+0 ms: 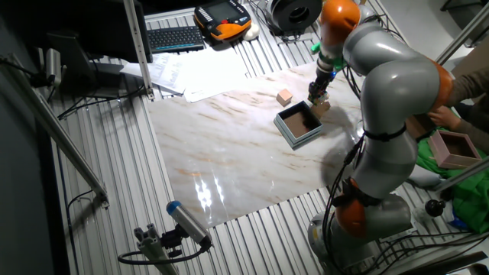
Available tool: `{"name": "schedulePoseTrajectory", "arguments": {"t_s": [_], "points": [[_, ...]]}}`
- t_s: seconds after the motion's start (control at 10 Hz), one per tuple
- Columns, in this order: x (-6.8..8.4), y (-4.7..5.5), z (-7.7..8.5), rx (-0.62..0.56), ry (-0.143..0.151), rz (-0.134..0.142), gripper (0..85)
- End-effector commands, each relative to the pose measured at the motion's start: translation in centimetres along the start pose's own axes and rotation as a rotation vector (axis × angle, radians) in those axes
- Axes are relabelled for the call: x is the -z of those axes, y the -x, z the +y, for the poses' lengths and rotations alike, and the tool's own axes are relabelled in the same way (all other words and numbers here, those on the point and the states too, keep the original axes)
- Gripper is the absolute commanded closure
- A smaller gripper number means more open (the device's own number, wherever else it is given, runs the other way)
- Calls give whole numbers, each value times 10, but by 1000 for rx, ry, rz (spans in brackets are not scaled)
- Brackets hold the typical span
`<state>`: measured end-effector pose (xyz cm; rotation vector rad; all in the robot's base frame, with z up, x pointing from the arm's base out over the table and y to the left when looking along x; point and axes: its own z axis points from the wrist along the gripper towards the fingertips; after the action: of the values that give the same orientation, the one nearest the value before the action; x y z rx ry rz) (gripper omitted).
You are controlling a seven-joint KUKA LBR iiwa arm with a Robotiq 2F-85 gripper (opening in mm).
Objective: Take everything out of the gift box
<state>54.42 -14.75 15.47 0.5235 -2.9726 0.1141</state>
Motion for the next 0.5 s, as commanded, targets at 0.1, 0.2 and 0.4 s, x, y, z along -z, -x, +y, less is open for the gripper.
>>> {"name": "schedulePoseTrajectory", "arguments": {"t_s": [0.1, 0.2, 0.4], "points": [[-14, -8, -2, -1, -27, -9, 510], [-21, -13, -3, -4, -28, -12, 510], [-21, -12, 1, -42, -33, -12, 170]]}}
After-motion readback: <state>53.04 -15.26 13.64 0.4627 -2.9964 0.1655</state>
